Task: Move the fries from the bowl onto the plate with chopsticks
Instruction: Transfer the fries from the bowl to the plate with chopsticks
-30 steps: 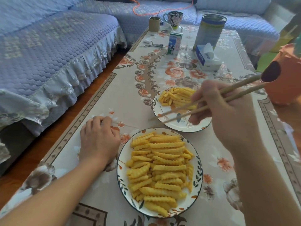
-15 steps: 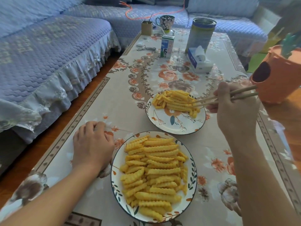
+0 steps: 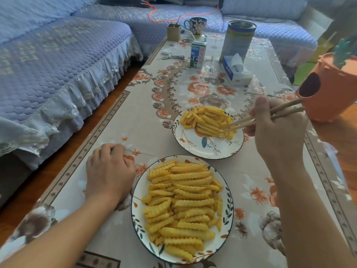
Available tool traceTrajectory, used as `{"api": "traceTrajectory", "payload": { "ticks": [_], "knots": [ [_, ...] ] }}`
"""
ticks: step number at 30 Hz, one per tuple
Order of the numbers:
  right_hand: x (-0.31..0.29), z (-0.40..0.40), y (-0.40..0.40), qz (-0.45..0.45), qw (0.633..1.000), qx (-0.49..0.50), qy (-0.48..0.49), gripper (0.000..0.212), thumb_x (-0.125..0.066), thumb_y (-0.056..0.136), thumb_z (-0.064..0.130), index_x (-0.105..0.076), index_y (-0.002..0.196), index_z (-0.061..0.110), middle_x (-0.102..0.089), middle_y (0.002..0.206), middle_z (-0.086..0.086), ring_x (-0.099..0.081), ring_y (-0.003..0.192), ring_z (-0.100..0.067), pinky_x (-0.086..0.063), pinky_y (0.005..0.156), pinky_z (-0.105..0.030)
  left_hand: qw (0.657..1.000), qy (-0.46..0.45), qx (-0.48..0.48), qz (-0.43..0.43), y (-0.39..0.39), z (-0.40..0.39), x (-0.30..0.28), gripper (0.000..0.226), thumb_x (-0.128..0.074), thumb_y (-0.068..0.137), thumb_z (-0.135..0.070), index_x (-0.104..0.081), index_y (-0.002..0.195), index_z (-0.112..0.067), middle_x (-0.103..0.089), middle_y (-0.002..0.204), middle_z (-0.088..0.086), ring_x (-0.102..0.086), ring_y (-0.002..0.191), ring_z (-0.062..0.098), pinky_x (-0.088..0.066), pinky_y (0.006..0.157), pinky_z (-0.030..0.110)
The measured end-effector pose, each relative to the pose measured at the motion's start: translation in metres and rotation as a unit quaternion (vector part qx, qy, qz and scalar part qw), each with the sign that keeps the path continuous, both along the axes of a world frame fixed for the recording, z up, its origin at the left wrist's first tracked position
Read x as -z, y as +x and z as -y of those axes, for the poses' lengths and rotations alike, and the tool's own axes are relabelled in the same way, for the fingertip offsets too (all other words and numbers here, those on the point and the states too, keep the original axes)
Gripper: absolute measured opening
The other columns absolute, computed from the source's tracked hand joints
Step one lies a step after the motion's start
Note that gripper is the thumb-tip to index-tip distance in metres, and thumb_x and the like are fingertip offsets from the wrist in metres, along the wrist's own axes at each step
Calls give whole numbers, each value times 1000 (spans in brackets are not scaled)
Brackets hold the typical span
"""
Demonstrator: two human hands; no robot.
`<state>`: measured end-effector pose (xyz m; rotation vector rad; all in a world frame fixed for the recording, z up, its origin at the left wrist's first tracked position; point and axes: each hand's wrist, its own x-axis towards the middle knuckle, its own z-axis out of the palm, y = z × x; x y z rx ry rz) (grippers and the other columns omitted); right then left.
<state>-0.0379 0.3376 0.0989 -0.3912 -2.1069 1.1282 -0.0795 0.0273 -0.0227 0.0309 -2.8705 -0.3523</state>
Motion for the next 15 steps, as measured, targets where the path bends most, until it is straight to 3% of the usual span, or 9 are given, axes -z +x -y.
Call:
{"api": "traceTrajectory", "payload": {
  "ticks": [6,15],
  "knots": [
    [7,-1,-2,31,999,-16,14,37,-52,105,38,-68,75,21,-68,57,-2,-69,50,-12,-61,62,-51,1000,1,-4,2,0,1,2,33,-51,87,-21,-65,115,-10,-59,117,16,-51,109,38,-44,95,54],
    [-9,-4,7,-7,998,-15,-53,44,-48,106,46,-66,77,18,-67,59,-4,-68,47,-15,-61,53,-40,1000,3,-1,-4,1,0,-1,45,-36,83,-31,-65,114,-12,-60,116,15,-52,109,37,-45,95,53]
  ]
}}
